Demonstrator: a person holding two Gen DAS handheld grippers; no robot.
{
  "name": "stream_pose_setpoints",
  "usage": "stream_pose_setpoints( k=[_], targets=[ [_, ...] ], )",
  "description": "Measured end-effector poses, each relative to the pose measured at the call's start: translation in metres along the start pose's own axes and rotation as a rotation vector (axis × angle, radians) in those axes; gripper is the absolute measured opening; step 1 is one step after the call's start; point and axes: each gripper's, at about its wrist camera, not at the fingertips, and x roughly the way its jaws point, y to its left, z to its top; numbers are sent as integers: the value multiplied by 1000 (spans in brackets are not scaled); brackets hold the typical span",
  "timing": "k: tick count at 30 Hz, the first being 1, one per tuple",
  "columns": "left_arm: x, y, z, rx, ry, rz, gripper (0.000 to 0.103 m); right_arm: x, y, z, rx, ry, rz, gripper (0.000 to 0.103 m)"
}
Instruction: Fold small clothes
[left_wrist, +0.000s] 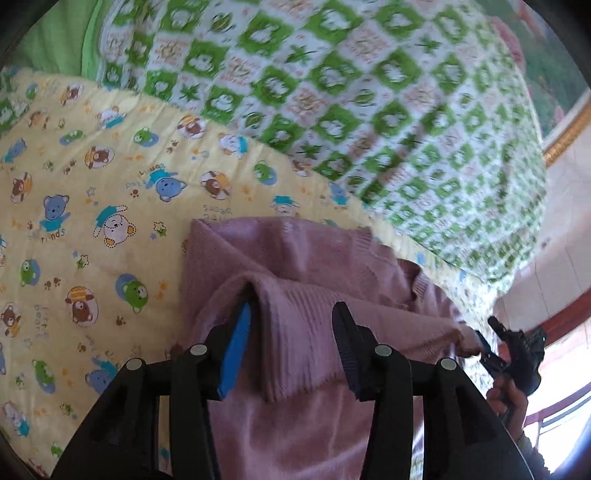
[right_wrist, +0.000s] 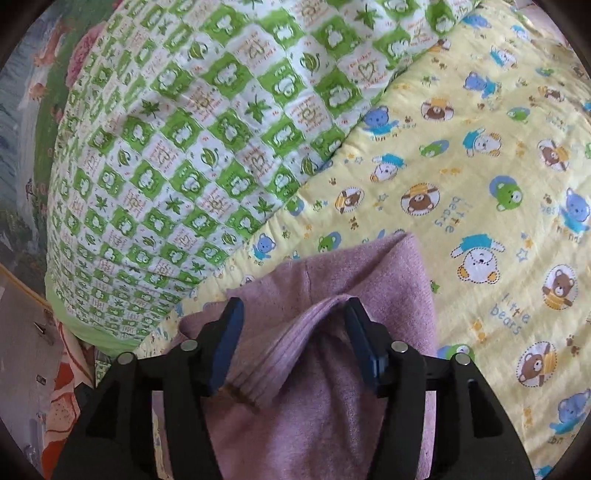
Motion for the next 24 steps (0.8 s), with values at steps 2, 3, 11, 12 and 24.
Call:
stream_pose_setpoints(
  k=[2,3,11,12,24],
  targets=[
    [-14,-14,-15,60,11,-53,47,-13,6,-1,-19,-9,27,59],
    [-15,-21,-22,92,27,-75,47,-19,10,-4,-42,-13,37,59],
    [44,-74,-95,294,288,-131,46,-8,66,-91,-415,268,113,43],
    [57,-78,-98,310,310,-110,46,4,71,-107,-477,326,94,41],
    [94,-62,12,291,140,60,46,72,60,-50,-539,197,-140,40]
  ],
)
